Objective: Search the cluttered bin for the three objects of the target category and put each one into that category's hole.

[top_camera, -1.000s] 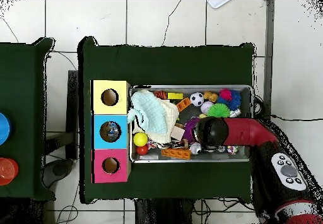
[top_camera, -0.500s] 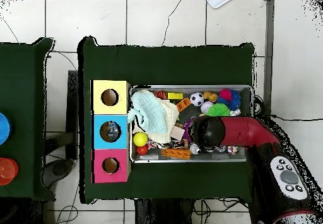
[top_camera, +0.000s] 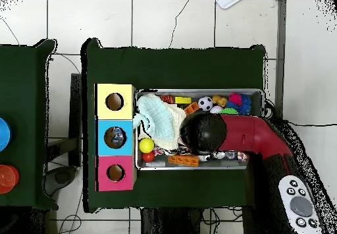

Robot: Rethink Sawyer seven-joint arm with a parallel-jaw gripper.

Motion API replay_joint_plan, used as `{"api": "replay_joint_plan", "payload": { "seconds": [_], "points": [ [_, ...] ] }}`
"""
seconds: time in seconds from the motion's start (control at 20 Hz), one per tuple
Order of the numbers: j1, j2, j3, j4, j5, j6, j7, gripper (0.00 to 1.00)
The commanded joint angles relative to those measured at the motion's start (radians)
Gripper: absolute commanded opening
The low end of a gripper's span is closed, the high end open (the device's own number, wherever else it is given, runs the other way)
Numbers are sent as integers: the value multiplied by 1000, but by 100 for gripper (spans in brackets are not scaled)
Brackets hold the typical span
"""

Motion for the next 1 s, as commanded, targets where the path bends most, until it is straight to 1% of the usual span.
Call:
{"api": "replay_joint_plan", "payload": {
  "seconds": [0.05,0.2,0.5,0.6,0.8,0.85,0.95,1.0],
  "points": [
    [22,-32,49,45,67,105,48,0],
    [27,-28,43,33,74,115,36,0],
    [44,-57,30,35,90,149,37,0],
    [47,-51,30,48,89,117,45,0],
    [42,7,23,80,82,15,76,0],
    [39,28,23,96,95,-12,97,0],
    [39,38,27,119,123,-41,125,0],
    [39,39,32,133,138,-75,141,0]
  ]
}}
